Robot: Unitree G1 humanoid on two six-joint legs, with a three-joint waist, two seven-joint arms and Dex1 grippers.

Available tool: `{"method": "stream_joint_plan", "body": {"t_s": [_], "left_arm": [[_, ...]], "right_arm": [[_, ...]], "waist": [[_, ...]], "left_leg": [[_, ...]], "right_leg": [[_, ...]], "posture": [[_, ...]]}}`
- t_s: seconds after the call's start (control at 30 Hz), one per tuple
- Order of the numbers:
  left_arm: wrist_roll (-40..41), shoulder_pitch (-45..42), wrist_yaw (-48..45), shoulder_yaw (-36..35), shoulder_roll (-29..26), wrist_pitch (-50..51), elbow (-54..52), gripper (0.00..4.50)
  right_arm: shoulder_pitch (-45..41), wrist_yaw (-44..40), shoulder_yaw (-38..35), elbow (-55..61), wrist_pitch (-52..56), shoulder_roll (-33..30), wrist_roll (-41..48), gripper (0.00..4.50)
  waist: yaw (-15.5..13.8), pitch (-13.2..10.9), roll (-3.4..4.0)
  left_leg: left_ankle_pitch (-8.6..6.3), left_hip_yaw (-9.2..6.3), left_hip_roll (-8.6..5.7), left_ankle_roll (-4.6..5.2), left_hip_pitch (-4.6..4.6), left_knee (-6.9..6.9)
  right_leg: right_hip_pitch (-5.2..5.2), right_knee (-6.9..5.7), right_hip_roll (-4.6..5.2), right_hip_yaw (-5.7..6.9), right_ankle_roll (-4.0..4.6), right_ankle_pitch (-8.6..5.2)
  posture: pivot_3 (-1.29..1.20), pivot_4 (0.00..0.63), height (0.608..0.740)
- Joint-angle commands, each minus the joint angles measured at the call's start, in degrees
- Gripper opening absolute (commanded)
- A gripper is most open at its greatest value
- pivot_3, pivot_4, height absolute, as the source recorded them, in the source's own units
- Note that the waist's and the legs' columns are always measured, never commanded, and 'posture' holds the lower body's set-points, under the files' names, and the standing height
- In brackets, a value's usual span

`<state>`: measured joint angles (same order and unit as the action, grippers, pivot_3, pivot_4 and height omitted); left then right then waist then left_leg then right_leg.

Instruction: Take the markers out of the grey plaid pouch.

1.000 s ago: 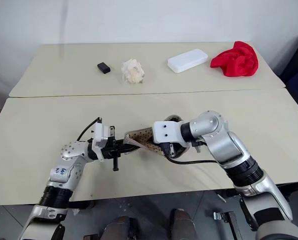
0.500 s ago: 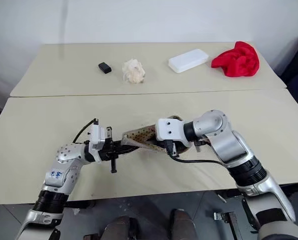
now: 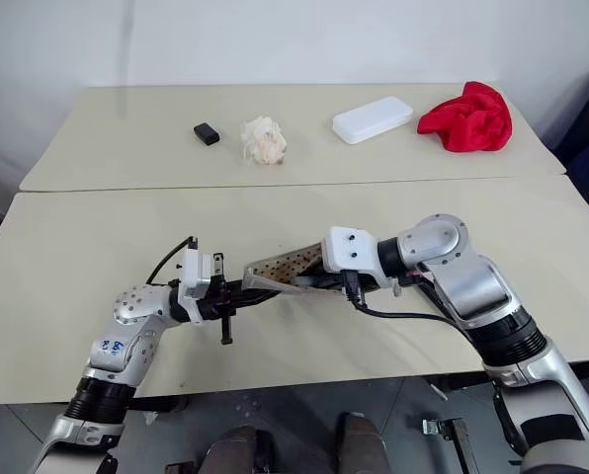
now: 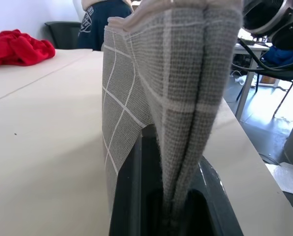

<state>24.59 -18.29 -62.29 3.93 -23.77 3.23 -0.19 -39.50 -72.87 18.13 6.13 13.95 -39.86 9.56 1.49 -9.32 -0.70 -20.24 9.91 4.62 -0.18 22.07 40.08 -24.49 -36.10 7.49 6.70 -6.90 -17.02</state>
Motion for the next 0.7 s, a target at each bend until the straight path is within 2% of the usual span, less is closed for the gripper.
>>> {"method": "stream_joint_plan", "body": {"t_s": [0.03, 0.1, 0.27, 0.43, 0.7], "left_arm": [[0.13, 2.16, -0.79, -0.85, -1.94, 0.73, -0.37, 0.0], [0.2, 1.83, -0.62, -0.86, -1.84, 0.75, -0.08, 0.0], [0.45, 1.02, -0.52, -0.87, -1.45, 0.7, 0.81, 0.0], [0.59, 0.6, -0.76, -0.63, -1.19, 0.66, 1.45, 0.0], [0.57, -0.24, -0.74, -0.55, -0.7, -0.02, 2.89, 0.0]], "right_arm": [[1.42, 4.48, -2.21, 1.79, -7.3, -3.59, -7.0, 0.49], [2.97, 4.71, -0.55, 3.85, -8.94, -3.2, -8.47, 0.49], [6.79, 0.59, 0.6, 6.24, -9.57, -3.14, -4.37, 0.49], [5.08, 1.66, 2.39, 1.34, -14.49, -3.78, -9.75, 0.49], [9.66, -7.0, 3.48, 10.46, 4.51, -3.81, 5.32, 0.49]], "waist": [[0.03, -0.01, 0.01], [0.03, 0.0, 0.01], [-0.1, -0.01, 0.01], [0.03, -0.01, 0.01], [-0.68, 0.0, 0.01]], "left_leg": [[0.0, 0.0, 0.0, 0.0, 0.0, -0.01], [0.0, 0.0, 0.01, 0.0, 0.0, -0.02], [0.0, 0.0, 0.0, 0.0, 0.01, 0.01], [0.0, 0.0, 0.0, 0.0, 0.0, 0.01], [-0.01, -0.02, 0.0, 0.03, 0.0, 0.03]], "right_leg": [[0.0, 0.01, 0.0, 0.0, 0.0, 0.0], [-0.01, 0.0, 0.0, 0.0, 0.0, 0.0], [0.0, 0.01, 0.0, 0.0, 0.0, 0.0], [0.0, 0.01, -0.01, 0.0, 0.0, 0.0], [0.02, 0.03, 0.0, 0.01, -0.01, 0.0]], "posture": [[0.0, 0.15, 0.74], [0.0, 0.15, 0.74], [0.0, 0.15, 0.74], [0.0, 0.15, 0.74], [0.0, 0.15, 0.74]]}}
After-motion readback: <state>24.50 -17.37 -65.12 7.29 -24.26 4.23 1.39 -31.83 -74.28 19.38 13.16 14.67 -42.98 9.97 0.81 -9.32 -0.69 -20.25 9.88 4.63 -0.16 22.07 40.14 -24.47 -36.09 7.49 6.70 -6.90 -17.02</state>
